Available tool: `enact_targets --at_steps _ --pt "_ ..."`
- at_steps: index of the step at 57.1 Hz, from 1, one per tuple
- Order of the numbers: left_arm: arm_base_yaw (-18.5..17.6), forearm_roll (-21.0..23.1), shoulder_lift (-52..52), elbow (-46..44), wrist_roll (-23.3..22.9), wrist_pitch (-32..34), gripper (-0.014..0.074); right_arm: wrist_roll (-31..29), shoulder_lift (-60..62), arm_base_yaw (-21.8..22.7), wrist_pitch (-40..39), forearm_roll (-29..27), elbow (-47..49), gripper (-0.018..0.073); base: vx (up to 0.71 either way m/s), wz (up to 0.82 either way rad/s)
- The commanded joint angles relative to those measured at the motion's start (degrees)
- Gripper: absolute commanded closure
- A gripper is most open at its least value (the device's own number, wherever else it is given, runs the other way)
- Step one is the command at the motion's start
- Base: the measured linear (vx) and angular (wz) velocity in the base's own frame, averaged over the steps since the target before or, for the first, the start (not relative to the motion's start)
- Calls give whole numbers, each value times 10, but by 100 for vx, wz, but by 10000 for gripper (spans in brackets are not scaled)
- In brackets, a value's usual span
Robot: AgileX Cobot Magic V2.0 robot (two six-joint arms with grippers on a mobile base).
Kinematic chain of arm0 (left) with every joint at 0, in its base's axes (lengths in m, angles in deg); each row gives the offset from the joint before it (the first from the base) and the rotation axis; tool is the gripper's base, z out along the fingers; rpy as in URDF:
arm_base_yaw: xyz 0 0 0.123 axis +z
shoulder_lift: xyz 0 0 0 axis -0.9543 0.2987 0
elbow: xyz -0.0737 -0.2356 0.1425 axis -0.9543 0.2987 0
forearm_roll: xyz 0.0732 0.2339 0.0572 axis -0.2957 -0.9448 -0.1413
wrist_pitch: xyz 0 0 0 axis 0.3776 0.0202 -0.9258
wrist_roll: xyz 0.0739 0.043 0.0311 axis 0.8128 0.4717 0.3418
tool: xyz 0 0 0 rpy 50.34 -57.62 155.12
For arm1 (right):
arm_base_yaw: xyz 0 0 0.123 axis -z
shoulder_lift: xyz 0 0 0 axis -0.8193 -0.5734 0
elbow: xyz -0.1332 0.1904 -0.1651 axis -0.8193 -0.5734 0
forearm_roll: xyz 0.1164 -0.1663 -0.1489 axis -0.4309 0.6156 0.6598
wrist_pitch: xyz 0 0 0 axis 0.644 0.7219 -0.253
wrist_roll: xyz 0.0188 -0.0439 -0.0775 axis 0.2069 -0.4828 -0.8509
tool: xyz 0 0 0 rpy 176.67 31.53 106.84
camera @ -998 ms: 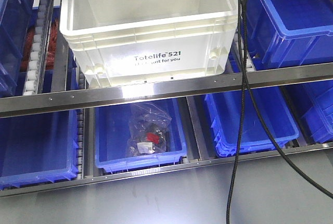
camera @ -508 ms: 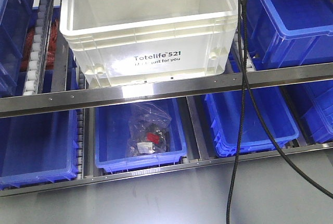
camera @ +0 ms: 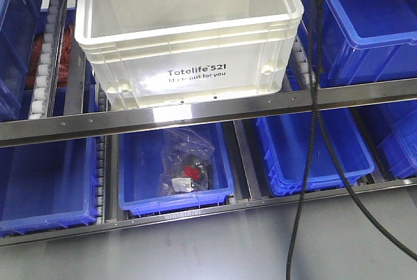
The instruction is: Place moving items into box and shelve
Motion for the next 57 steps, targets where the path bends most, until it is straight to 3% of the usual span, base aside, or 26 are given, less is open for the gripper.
enact_targets --at_steps 1,13,30,57 --pt "0 4 7 -6 -4 44 597 22 67 9 -32 30 -24 563 0 0" --pt "0 4 7 -6 -4 44 597 95 182 30 -145 42 -213 563 0 0" --pt "0 4 7 -6 -4 44 597 156 361 97 -429 81 -499 563 0 0" --pt "0 4 7 -6 -4 44 596 176 638 275 -599 78 -852 563 0 0"
